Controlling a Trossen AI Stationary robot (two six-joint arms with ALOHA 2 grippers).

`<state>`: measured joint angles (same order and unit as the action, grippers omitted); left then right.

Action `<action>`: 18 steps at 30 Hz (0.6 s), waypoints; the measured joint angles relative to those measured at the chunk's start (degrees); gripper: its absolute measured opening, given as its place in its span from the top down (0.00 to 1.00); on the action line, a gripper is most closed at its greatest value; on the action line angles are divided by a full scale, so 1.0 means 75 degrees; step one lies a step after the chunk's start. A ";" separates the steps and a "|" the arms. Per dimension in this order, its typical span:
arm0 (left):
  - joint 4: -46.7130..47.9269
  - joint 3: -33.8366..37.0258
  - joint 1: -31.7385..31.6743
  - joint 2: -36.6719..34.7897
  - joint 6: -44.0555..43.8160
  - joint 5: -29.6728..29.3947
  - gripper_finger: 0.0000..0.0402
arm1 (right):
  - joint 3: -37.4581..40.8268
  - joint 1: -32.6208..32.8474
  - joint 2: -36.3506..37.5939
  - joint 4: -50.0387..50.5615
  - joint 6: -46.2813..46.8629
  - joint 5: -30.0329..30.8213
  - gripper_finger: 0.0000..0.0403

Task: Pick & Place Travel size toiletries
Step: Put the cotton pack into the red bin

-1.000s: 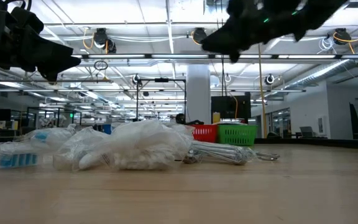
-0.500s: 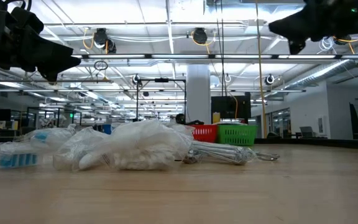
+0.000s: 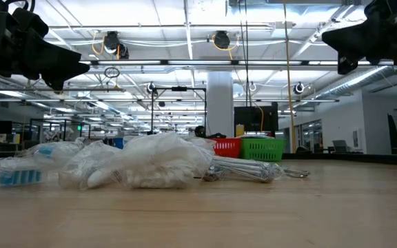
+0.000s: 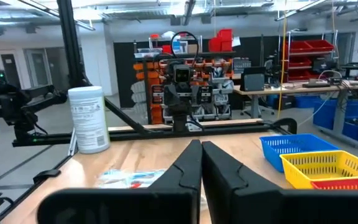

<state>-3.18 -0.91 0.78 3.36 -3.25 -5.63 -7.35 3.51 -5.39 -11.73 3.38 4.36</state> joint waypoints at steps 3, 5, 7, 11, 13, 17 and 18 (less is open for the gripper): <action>-0.0001 0.0000 0.0000 0.0001 0.0000 0.0000 0.52 | 0.0143 0.0000 0.0171 -0.0013 0.0000 -0.0003 1.00; 0.0000 0.0000 0.0000 0.0000 0.0000 0.0000 0.52 | 0.0251 0.0000 0.0208 -0.0009 0.0000 -0.0010 1.00; 0.0000 0.0000 0.0000 0.0000 0.0000 0.0000 0.52 | 0.0358 0.0000 0.0218 0.0021 0.0000 -0.0012 1.00; 0.0000 0.0000 0.0000 0.0003 0.0000 -0.0002 0.52 | 0.0490 0.0000 0.0217 -0.0033 0.0029 -0.0007 1.00; 0.0000 0.0000 0.0000 0.0000 0.0000 -0.0003 0.52 | 0.0535 0.0000 0.0213 0.0021 0.0039 -0.0015 1.00; 0.0000 0.0000 0.0000 0.0001 0.0000 -0.0001 0.52 | 0.0547 0.0000 0.0213 0.0409 0.0052 -0.0015 1.00; 0.0000 0.0000 0.0000 0.0003 0.0000 0.0000 0.52 | 0.0553 0.0000 0.0213 0.0560 0.0052 -0.0012 1.00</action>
<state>-3.18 -0.91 0.78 3.38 -3.25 -5.63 -3.20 3.51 -3.79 -7.52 3.77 4.27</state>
